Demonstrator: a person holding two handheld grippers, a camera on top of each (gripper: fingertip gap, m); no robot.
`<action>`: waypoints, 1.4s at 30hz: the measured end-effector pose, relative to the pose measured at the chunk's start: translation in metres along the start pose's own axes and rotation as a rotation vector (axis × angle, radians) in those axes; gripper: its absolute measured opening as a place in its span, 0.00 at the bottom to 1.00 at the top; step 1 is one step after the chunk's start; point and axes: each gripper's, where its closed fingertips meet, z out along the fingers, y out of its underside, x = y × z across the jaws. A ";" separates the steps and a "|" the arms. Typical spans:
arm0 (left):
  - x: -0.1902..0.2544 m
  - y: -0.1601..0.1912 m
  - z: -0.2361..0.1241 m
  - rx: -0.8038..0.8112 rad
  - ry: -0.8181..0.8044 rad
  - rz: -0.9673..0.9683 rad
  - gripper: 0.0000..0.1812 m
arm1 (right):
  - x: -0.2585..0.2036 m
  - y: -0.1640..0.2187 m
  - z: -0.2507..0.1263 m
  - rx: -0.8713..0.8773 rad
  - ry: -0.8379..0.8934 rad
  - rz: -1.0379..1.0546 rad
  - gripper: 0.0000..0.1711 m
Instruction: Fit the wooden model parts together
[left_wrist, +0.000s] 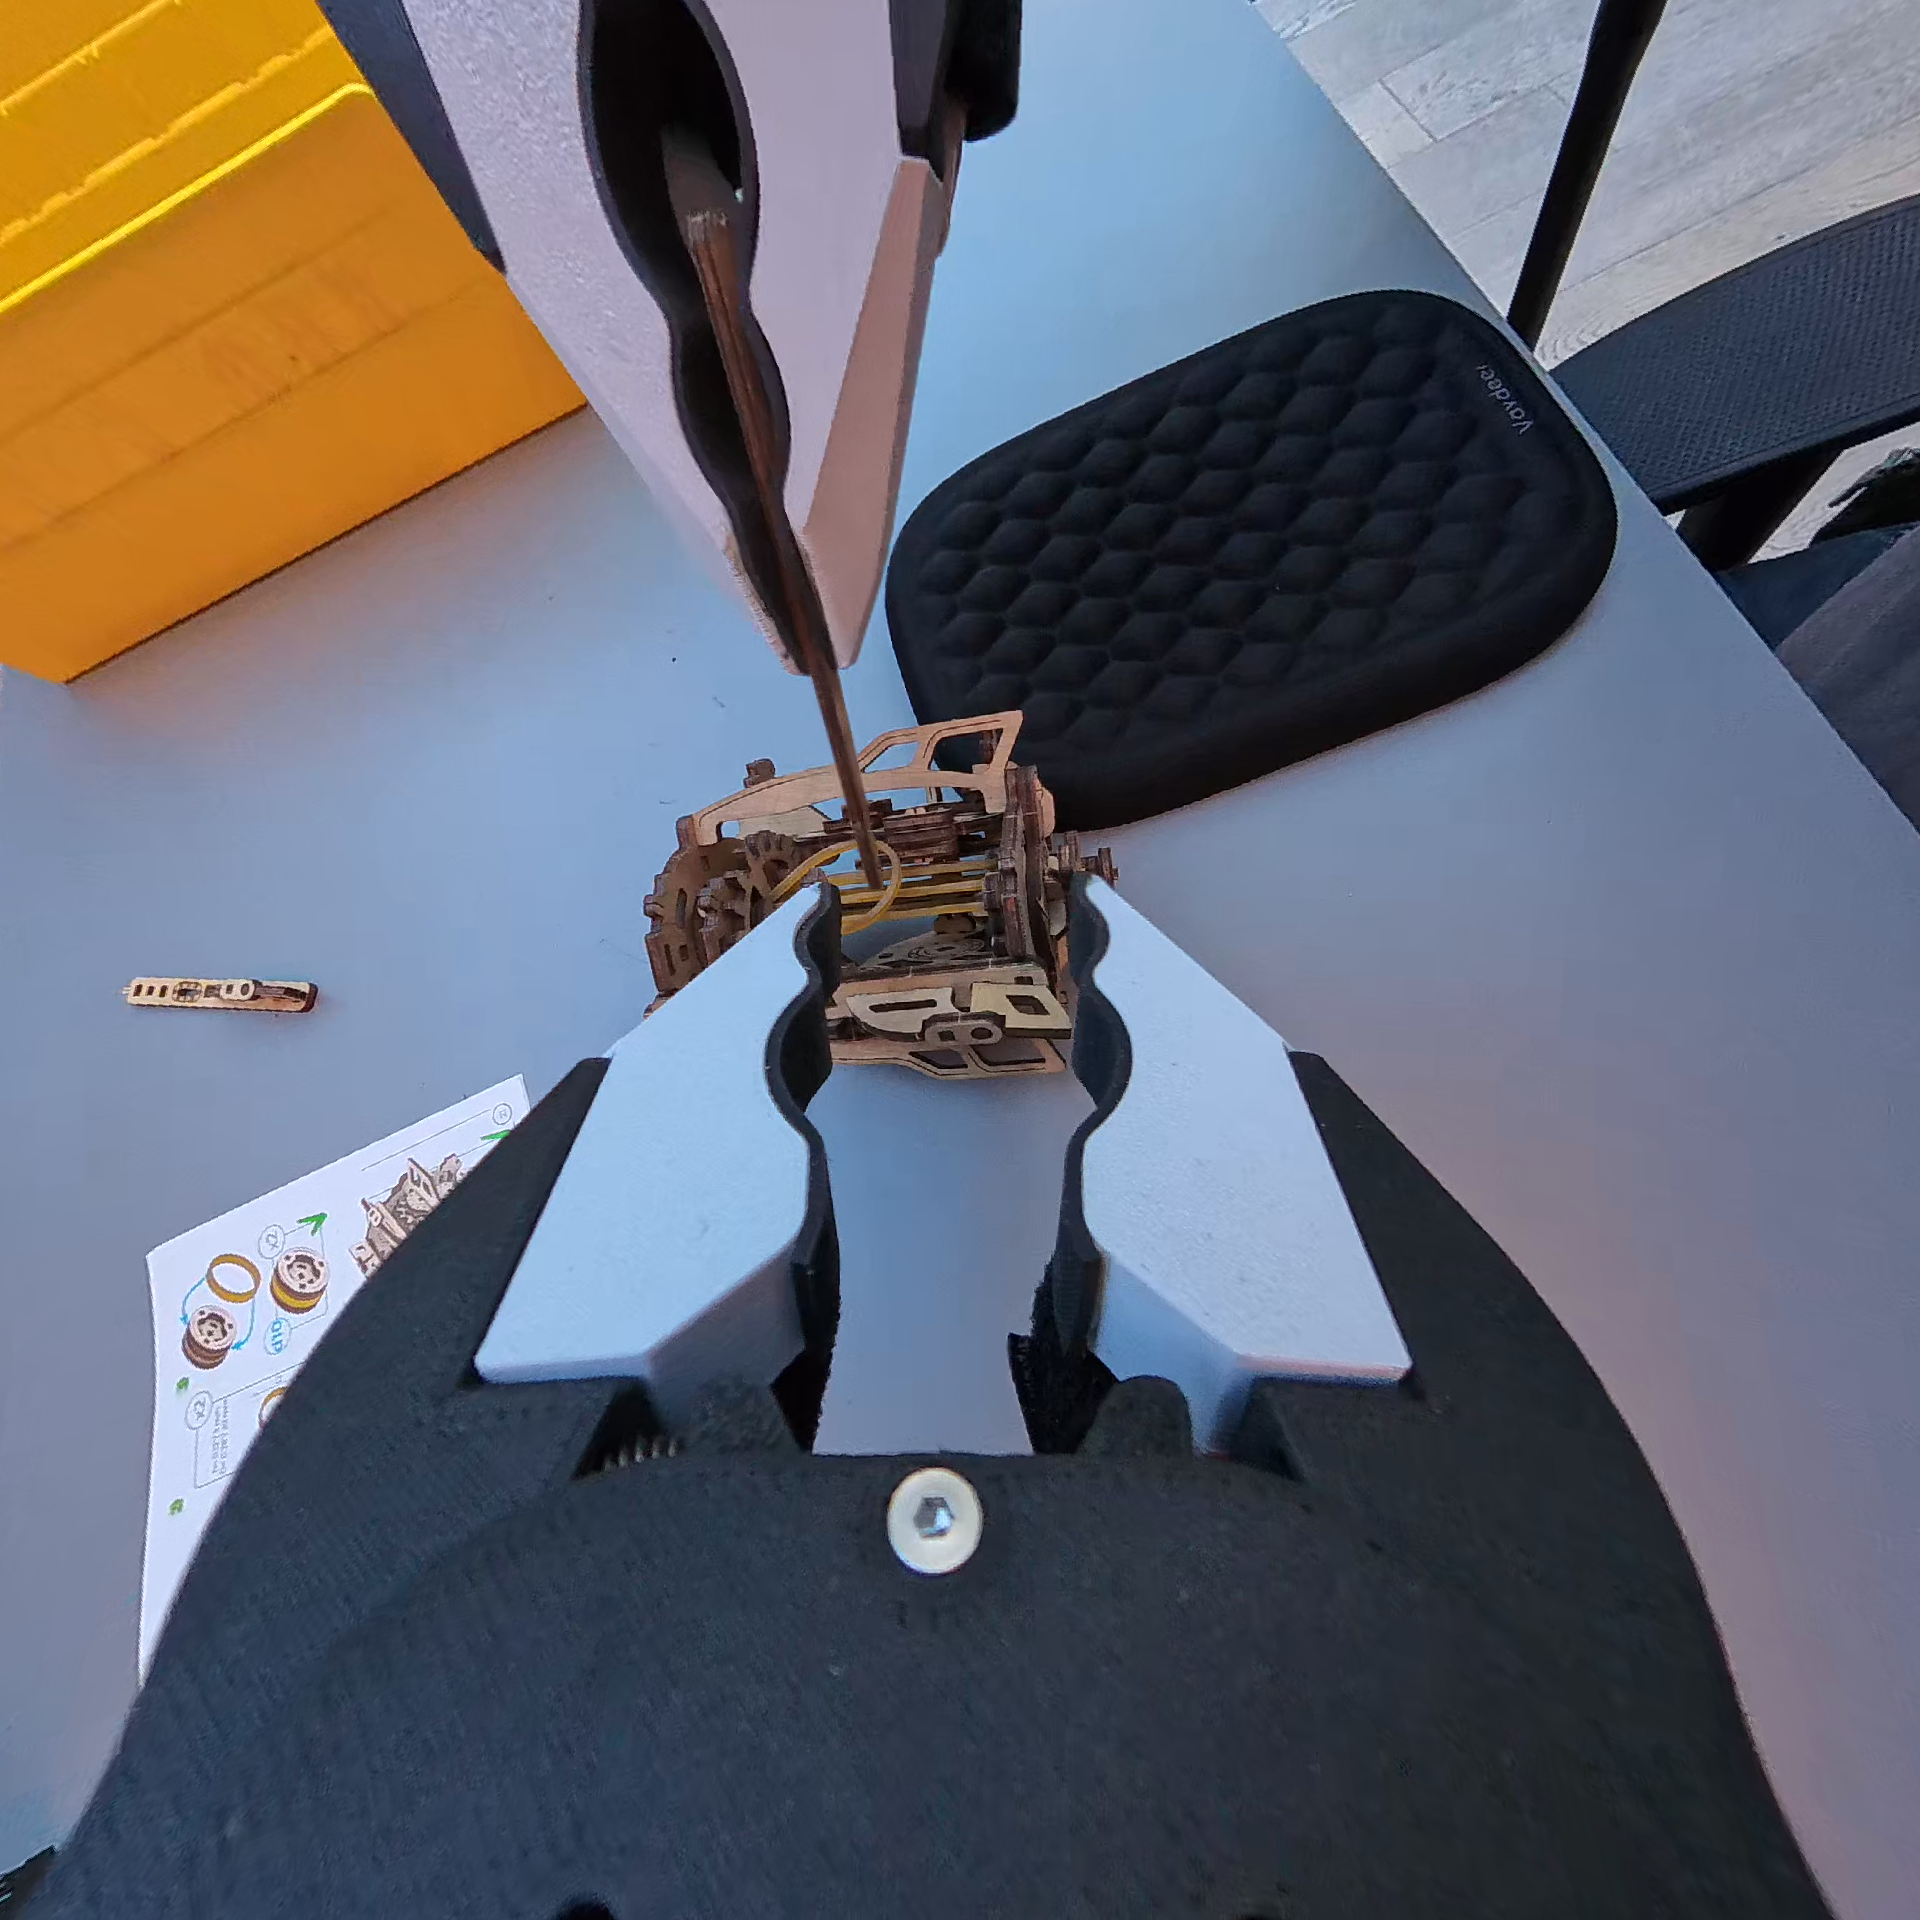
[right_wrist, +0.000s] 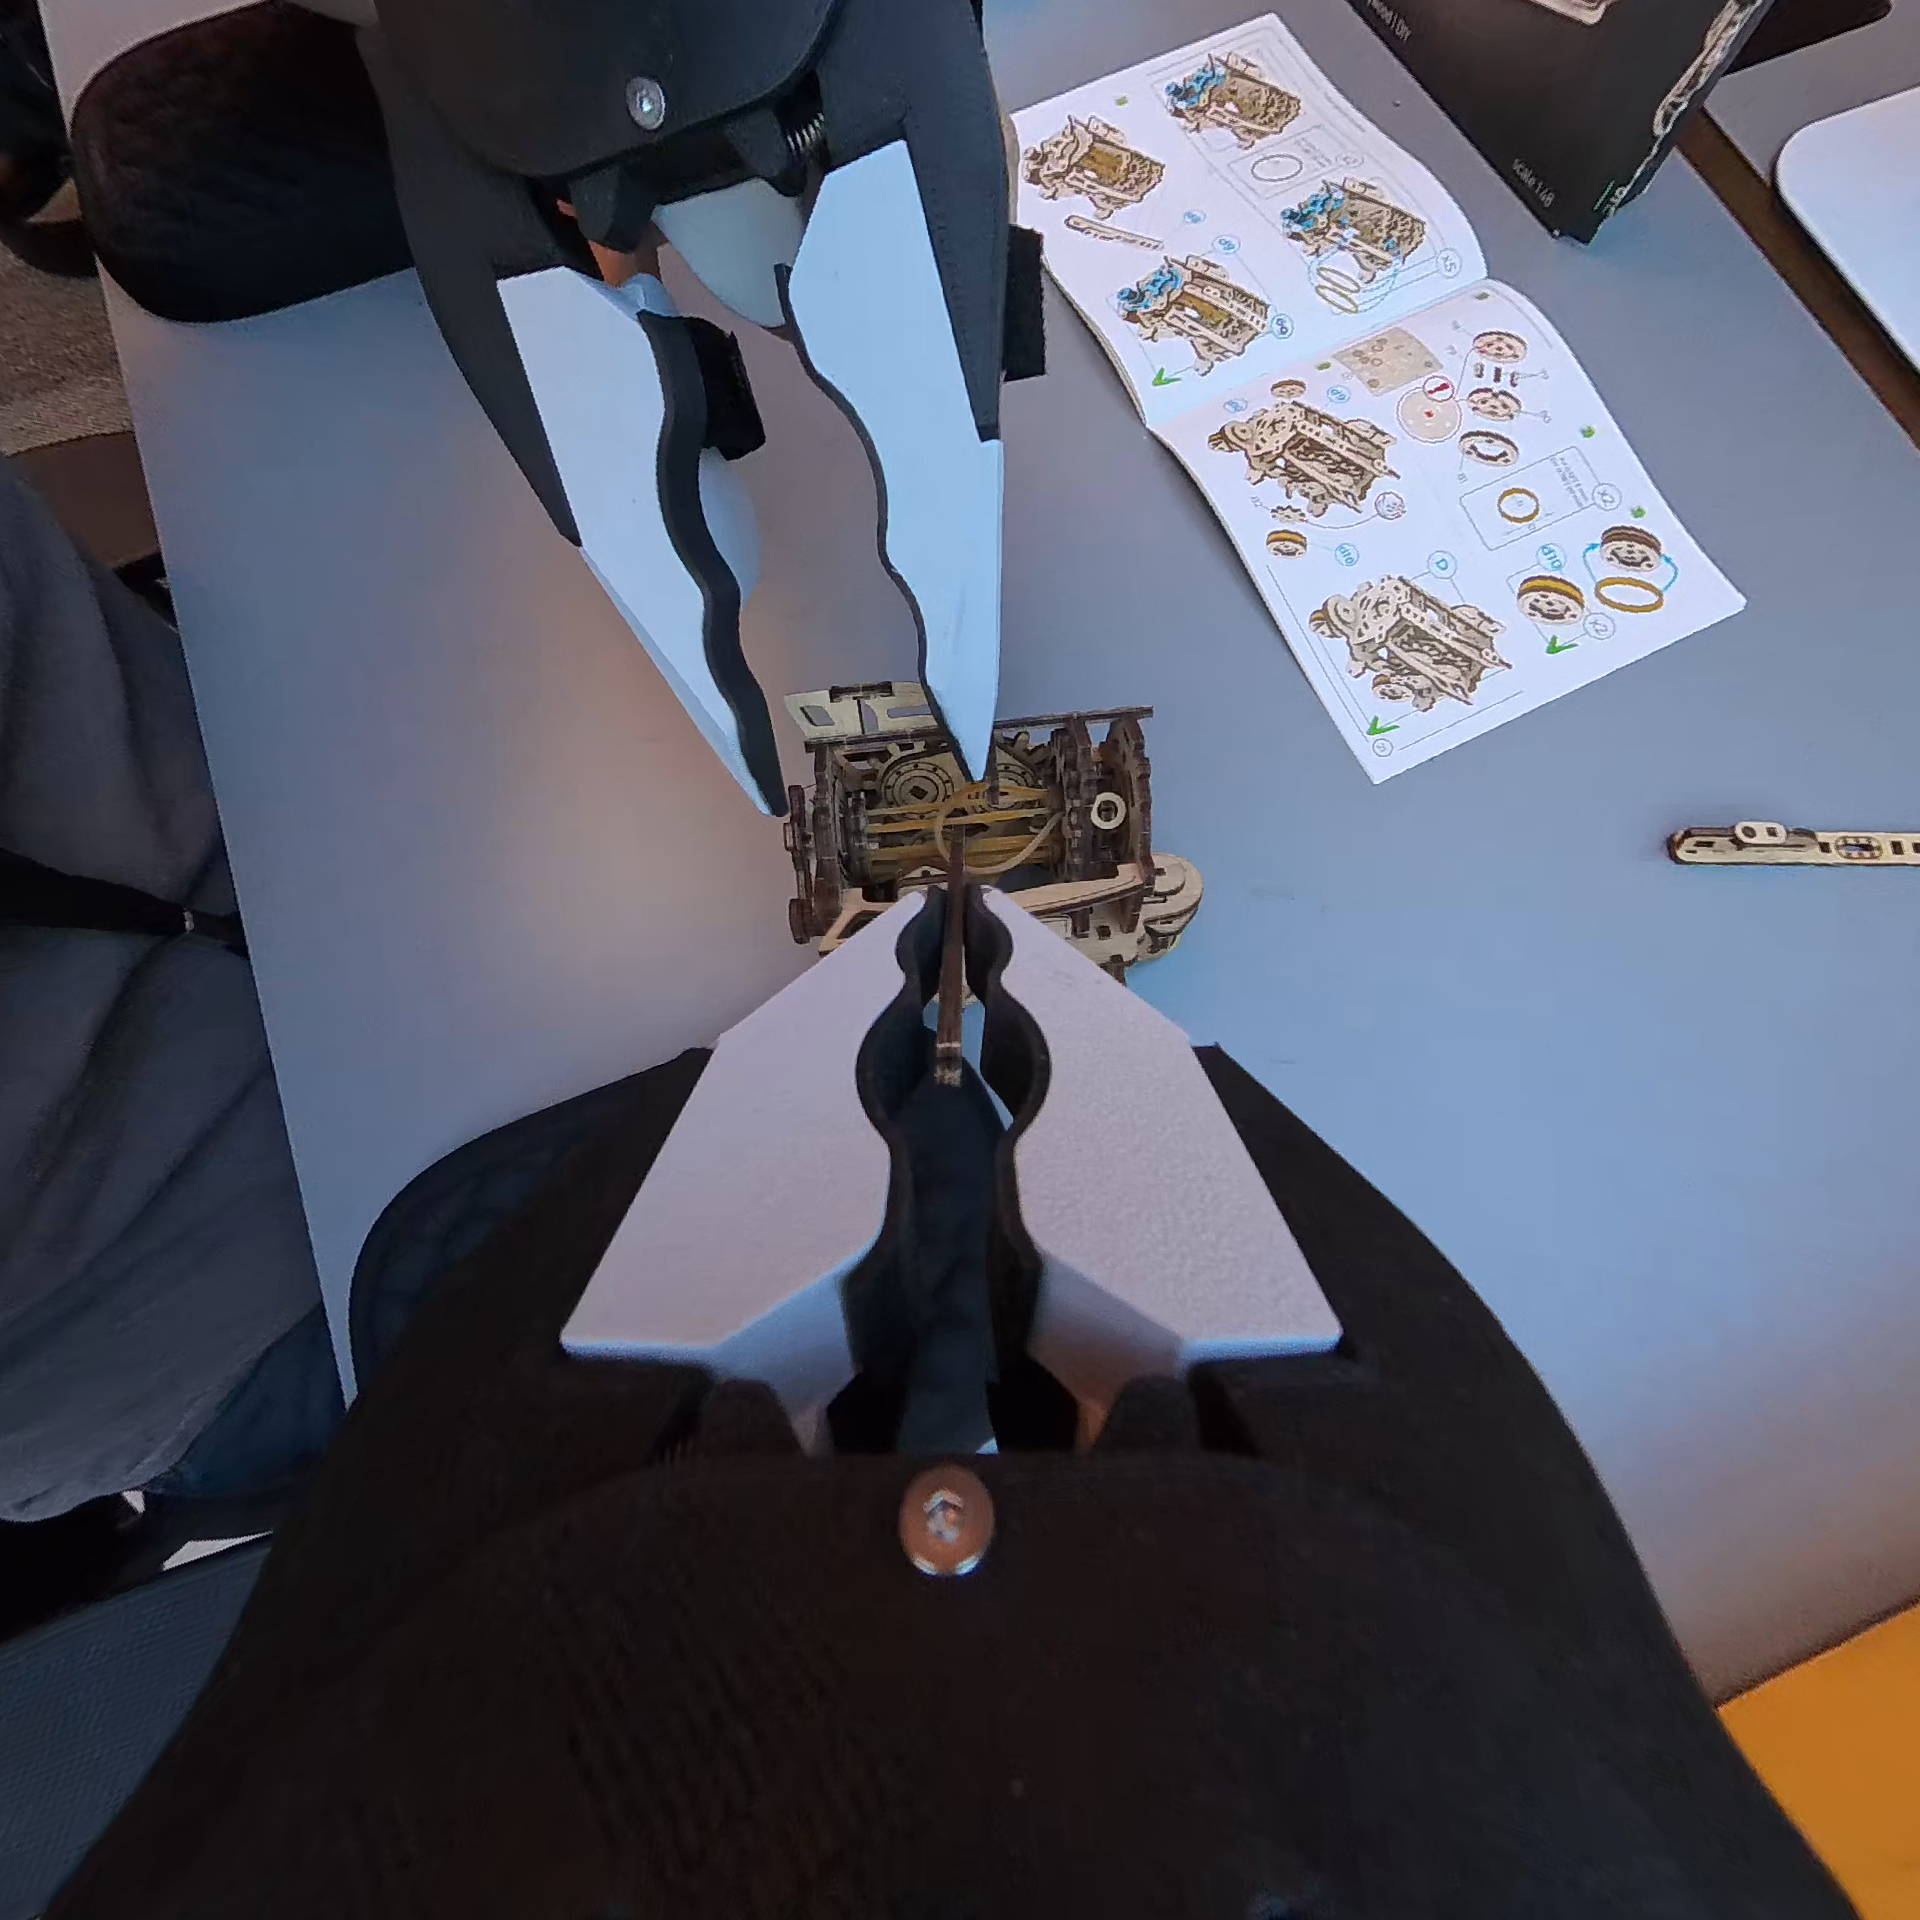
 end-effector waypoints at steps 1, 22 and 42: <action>0.000 0.000 0.000 -0.001 -0.001 0.001 0.23 | -0.001 0.000 0.000 0.002 -0.005 -0.001 0.00; 0.005 0.001 0.010 -0.079 0.004 0.078 0.18 | -0.012 -0.001 -0.003 0.060 -0.151 0.051 0.01; 0.015 -0.003 0.013 -0.110 0.050 0.127 0.13 | -0.014 0.003 -0.011 0.094 -0.291 0.049 0.00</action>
